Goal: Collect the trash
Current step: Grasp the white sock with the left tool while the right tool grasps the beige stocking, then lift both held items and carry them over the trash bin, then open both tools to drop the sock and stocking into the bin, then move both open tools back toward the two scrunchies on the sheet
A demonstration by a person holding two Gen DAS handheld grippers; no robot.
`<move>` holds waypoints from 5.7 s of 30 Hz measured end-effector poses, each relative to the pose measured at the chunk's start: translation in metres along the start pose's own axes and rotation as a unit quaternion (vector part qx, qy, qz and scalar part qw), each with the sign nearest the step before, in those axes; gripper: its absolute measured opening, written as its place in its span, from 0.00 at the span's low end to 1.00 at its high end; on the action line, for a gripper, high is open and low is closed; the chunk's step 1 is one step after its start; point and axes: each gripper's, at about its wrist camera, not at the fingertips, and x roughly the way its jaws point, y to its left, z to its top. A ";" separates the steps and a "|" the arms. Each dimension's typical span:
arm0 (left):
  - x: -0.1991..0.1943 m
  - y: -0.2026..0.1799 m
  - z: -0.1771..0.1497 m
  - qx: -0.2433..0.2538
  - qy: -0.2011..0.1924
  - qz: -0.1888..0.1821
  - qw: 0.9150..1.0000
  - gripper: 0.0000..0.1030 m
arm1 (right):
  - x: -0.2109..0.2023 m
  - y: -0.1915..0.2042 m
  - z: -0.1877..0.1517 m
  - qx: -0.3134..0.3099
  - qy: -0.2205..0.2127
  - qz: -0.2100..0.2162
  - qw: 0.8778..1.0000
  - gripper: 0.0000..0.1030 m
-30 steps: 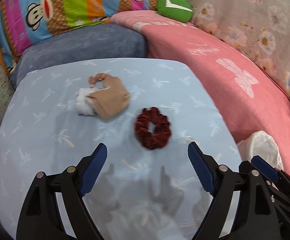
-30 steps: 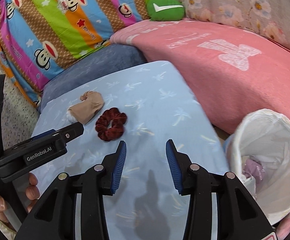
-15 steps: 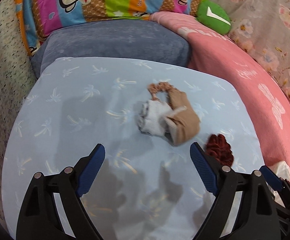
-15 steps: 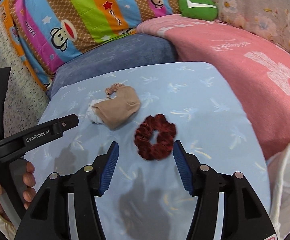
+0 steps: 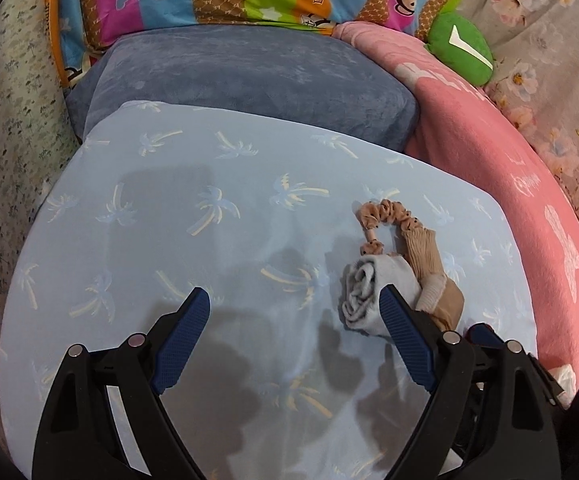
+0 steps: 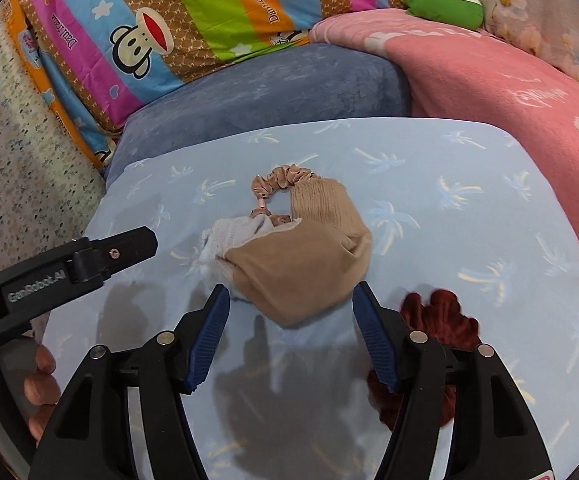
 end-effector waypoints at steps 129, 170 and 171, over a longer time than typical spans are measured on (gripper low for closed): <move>-0.111 -0.349 -0.183 0.324 0.010 -0.204 0.924 0.44 | -0.352 -0.294 -0.181 0.243 -0.192 -0.128 0.942 0.27; -0.070 -0.166 -0.106 0.194 -0.011 -0.084 0.977 0.52 | -0.203 -0.130 -0.116 0.109 -0.071 -0.058 0.990 0.37; -0.067 -0.159 -0.104 0.189 -0.010 -0.080 0.979 0.52 | -0.198 -0.126 -0.114 0.106 -0.068 -0.056 0.990 0.37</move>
